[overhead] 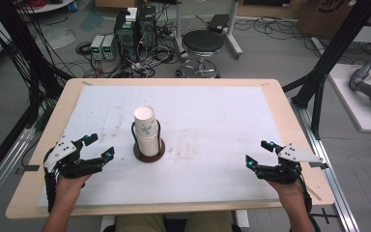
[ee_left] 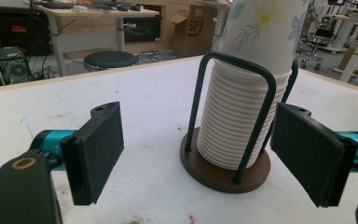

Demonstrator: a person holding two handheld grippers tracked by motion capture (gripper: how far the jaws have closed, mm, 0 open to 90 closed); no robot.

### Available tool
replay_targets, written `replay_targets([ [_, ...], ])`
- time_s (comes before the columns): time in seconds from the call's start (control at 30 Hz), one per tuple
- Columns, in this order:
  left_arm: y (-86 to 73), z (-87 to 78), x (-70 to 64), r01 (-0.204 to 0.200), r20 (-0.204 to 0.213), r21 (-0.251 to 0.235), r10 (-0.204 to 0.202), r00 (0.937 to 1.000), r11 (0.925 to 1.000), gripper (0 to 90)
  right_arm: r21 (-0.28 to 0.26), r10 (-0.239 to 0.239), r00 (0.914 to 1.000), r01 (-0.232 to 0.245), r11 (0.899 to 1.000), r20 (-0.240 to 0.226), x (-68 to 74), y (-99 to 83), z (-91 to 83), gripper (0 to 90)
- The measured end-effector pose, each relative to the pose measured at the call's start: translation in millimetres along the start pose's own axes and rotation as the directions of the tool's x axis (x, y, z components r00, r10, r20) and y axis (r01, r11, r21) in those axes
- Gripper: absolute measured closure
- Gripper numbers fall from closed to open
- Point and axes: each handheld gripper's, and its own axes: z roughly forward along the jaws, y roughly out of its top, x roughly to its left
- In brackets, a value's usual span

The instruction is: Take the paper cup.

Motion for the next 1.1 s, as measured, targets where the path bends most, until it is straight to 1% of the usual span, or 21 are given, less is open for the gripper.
replay_targets([
  [0.07,0.2,1.2,0.0,0.006,0.004,0.000,-0.006,1.0000,1.0000,17.2,-0.002,-0.002,1.0000,0.002,1.000,0.000,-0.3,-0.2,0.1,19.8],
  [0.23,0.3,5.0,0.1,0.021,0.009,0.003,-0.021,0.9997,0.9998,17.2,0.002,0.011,0.9999,-0.011,1.000,0.003,-2.4,-1.4,-0.7,19.8],
  [0.27,0.5,5.2,0.6,0.019,0.009,0.003,-0.019,0.9998,0.9998,17.2,-0.002,0.021,0.9998,-0.021,1.000,0.003,-3.9,-2.2,-1.4,19.8],
  [0.37,1.0,5.1,0.9,0.031,0.012,-0.007,-0.031,0.9995,0.9995,17.2,-0.005,0.020,0.9998,-0.020,1.000,0.003,-5.7,-3.9,-2.2,19.8],
  [0.43,1.5,5.2,0.6,0.027,0.012,-0.007,-0.027,0.9996,0.9996,17.2,-0.007,0.021,0.9998,-0.021,1.000,0.001,-6.2,-5.1,-2.5,19.8],
  [0.5,2.1,5.0,0.2,0.024,0.011,-0.004,-0.024,0.9997,0.9997,17.1,0.010,0.018,0.9998,-0.018,1.000,-0.004,-5.9,-6.9,-1.6,19.7],
  [0.63,2.8,1.9,-2.5,0.025,0.017,-0.011,-0.025,0.9996,0.9996,17.2,0.024,0.016,0.9998,-0.016,1.000,-0.009,-3.4,-7.0,-0.8,19.7],
  [0.67,4.0,1.2,-3.5,0.022,0.022,-0.011,-0.022,0.9995,0.9997,17.1,0.021,0.008,0.9999,-0.007,1.000,-0.009,-1.3,-5.9,-0.6,19.8],
  [0.7,4.0,1.2,-3.5,0.022,0.022,-0.011,-0.022,0.9995,0.9997,17.2,0.024,0.012,0.9999,-0.012,1.000,-0.011,0.5,-5.2,-0.8,19.8],
  [0.8,8.3,1.9,-5.7,0.020,0.034,-0.016,-0.019,0.9992,0.9997,17.1,0.025,-0.002,0.9999,0.002,1.000,-0.010,3.3,-4.1,0.3,19.8],
  [0.87,10.5,2.6,-7.1,0.013,0.044,-0.018,-0.012,0.9989,0.9998,17.1,0.025,-0.002,0.9999,0.002,1.000,-0.015,4.0,-3.9,1.0,19.8],
  [1.0,12.8,4.2,-7.9,0.021,0.055,-0.007,-0.020,0.9983,0.9998,17.1,0.028,0.006,0.9998,-0.005,1.000,-0.020,4.4,-4.2,1.6,19.8],
  [1.1,17.3,6.3,-8.3,0.028,0.069,-0.010,-0.027,0.9972,0.9996,17.2,0.027,0.004,0.9998,-0.004,1.000,-0.022,4.0,-4.5,1.8,19.8],
])
